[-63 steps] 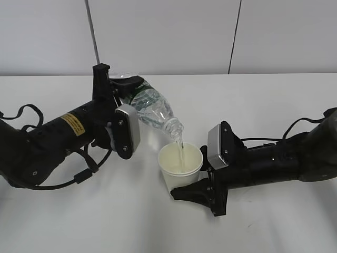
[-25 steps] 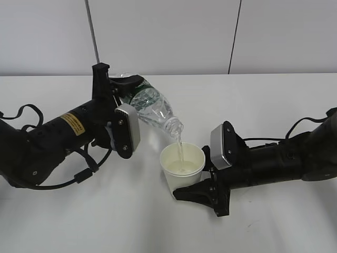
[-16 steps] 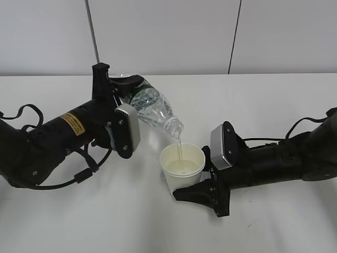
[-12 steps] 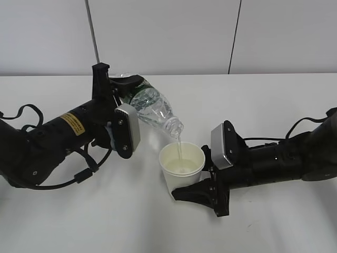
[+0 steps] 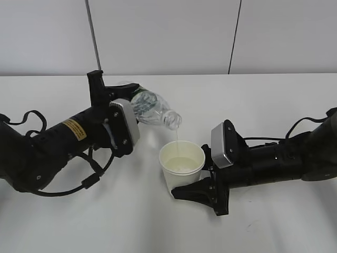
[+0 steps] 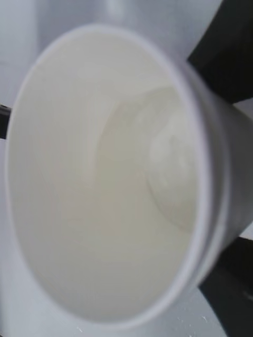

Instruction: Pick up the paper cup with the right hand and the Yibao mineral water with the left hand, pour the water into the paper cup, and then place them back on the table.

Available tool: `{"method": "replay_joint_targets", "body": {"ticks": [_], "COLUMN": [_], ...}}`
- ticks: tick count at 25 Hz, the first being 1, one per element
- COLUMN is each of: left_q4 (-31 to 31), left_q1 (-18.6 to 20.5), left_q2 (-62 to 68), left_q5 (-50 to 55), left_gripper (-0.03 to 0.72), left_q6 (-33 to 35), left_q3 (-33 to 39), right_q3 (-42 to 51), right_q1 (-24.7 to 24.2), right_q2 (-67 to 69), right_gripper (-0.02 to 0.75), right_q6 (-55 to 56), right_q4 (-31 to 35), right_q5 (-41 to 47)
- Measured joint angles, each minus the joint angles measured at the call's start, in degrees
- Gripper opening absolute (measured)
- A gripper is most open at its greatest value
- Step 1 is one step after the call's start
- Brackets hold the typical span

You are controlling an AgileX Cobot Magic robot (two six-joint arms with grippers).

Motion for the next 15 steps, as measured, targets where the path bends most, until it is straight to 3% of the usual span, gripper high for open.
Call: {"method": "replay_joint_targets", "body": {"ticks": [5,15], "left_q4": [-2.6,-3.2], "left_q1": [0.0,0.0], "left_q2": [0.0,0.0], "left_q5": [0.0,0.0], "left_gripper": [0.389,0.386], "left_q6": [-11.8,-47.9], "left_q3": [0.0,0.0], "right_q3": [0.0,0.0], "right_q1": [0.0,0.0], "right_q2": [0.0,0.0], "right_gripper": [0.512,0.512], "right_q6": [0.0,0.0], "right_q4": [0.5,1.5], "right_q5": [-0.3,-0.8]}}
